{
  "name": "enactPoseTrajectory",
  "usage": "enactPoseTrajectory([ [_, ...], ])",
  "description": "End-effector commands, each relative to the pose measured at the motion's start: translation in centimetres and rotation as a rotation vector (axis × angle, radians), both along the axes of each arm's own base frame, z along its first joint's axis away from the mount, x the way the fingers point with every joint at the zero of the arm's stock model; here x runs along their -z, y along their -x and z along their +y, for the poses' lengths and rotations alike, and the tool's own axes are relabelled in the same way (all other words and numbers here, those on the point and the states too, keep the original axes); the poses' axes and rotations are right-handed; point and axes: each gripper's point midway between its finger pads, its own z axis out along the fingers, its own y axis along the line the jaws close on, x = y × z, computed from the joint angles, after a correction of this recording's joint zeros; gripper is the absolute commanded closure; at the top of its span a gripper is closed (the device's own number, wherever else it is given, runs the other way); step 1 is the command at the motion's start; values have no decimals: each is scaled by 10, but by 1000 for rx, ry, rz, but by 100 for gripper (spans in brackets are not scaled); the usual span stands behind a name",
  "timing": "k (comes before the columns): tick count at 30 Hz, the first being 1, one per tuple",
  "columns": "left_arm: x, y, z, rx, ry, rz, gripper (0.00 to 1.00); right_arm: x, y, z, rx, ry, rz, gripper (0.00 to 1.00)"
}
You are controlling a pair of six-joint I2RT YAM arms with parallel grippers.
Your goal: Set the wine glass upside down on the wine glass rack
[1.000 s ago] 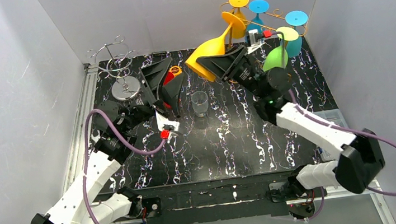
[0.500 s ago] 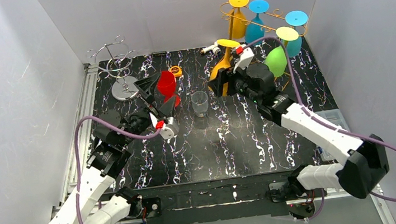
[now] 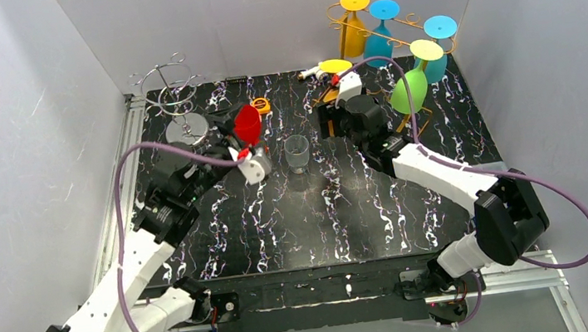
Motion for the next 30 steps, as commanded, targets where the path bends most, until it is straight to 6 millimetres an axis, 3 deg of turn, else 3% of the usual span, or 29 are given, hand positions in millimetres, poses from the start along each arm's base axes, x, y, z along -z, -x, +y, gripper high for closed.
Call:
enactPoseTrajectory([
  [1, -8, -30, -1, -71, 96, 109, 2, -54, -13, -1, 31, -85, -153, 40],
  [5, -12, -85, -11, -107, 170, 161, 2, -53, 7, -8, -2, -97, -127, 40],
  [8, -27, -126, -26, -81, 228, 133, 2, -53, 31, -19, -13, -120, -108, 41],
  [10, -31, -149, -41, -41, 250, 119, 2, -55, 45, -28, -14, -139, -98, 41],
  [11, -22, -166, -52, -25, 247, 133, 2, -57, 51, -31, -16, -149, -94, 41],
  [14, -22, -195, -79, 55, 242, 104, 2, -66, 67, -42, -13, -160, -88, 40],
  [18, -30, -225, -113, 172, 228, 33, 7, -75, 79, -56, 8, -161, -86, 40],
  [25, -23, -264, -154, 282, 167, -177, 50, -74, 98, -75, 36, -147, -55, 40],
  [30, -17, -275, -176, 359, 148, -286, 55, -76, 106, -85, 62, -154, -54, 40],
])
